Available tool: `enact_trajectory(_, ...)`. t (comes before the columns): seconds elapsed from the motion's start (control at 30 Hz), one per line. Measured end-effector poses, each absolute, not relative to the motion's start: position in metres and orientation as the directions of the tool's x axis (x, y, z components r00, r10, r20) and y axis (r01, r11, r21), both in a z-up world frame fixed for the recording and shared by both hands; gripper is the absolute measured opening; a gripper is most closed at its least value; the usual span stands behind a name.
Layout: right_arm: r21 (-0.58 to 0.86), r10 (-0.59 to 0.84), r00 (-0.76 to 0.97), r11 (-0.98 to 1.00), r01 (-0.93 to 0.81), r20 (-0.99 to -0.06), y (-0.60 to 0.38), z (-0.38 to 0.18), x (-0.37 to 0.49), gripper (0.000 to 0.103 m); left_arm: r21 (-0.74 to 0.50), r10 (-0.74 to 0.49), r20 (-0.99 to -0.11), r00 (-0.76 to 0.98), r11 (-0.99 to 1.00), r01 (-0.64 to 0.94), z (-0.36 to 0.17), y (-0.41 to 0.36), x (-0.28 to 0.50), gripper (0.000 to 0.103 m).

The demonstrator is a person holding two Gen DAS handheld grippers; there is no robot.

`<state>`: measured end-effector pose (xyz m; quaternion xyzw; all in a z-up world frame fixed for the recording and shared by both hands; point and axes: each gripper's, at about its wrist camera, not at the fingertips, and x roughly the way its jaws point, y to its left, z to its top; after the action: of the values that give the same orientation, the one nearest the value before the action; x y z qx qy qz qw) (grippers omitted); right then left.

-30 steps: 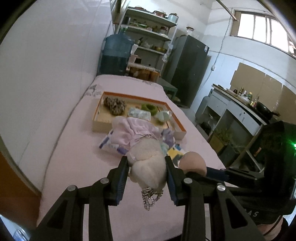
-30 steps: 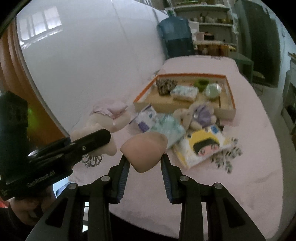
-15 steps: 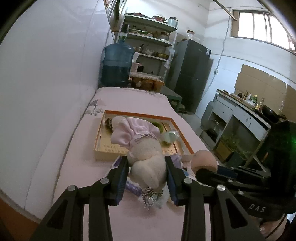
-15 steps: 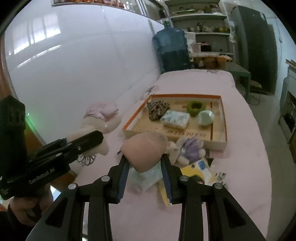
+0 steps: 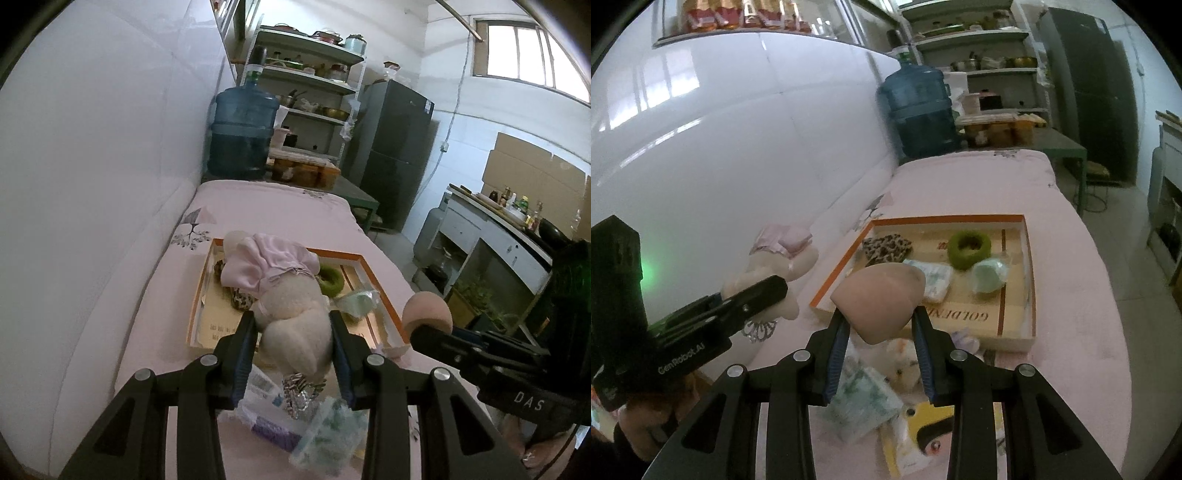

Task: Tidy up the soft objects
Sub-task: 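Carry the bunny and sponge into the tray box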

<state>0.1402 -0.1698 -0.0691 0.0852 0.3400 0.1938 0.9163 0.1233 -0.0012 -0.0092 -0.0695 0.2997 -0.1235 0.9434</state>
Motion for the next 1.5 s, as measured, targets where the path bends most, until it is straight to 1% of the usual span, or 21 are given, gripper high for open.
enact_trajectory(0.27,0.314,0.412,0.69,0.91,-0.271,-0.596,-0.179,-0.08,0.174,0.035,-0.213,-0.259,-0.573,0.778,0.963,0.164,-0.023,-0.003,0.153,0.039)
enact_trajectory(0.67,0.339,0.415,0.659,0.907,-0.248,-0.627,-0.183,-0.107,0.213,0.035,-0.232,-0.244,-0.616,0.749,0.965,0.124,-0.048,-0.002,0.195,0.039)
enact_trajectory(1.5,0.348,0.389,0.583,0.918,-0.188,-0.713,-0.186,-0.155,0.257,0.035,-0.252,-0.221,-0.681,0.698,0.966,0.06,-0.085,0.001,0.231,0.039)
